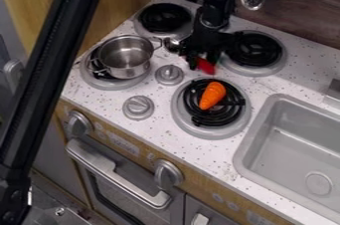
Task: Put the red object on the upper right burner
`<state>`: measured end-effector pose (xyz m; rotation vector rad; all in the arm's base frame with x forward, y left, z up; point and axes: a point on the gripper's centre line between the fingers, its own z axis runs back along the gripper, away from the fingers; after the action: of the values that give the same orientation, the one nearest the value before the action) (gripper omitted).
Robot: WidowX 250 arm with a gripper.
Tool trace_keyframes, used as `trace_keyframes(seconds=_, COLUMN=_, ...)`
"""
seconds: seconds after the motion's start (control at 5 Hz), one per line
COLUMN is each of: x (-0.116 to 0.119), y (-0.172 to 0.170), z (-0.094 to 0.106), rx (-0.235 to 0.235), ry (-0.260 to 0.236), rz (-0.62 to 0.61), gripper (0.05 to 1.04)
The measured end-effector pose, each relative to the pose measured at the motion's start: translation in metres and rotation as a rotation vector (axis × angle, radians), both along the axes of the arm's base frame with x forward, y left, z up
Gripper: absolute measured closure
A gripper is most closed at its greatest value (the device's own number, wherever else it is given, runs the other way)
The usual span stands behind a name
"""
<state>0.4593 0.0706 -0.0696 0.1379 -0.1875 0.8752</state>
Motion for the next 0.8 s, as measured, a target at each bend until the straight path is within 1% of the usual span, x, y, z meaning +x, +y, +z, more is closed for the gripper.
trace_keyframes(seconds=0.2, x=0.001, y=-0.002, z=0.000, rx=0.005, ry=-0.007, rz=-0.025, gripper=0.542)
trace_keyframes(seconds=0.4, x=-0.003, y=-0.001, z=0.004, rx=0.035, ry=-0.032, rz=-0.073, gripper=0.615)
trace_keyframes(seconds=0.6, x=-0.004, y=0.002, z=0.023, rx=0.083, ry=-0.076, rz=-0.123, gripper=0.641)
trace_keyframes(seconds=0.8, x=0.004, y=-0.006, z=0.044, rx=0.120, ry=-0.141, rz=-0.188, gripper=0.641)
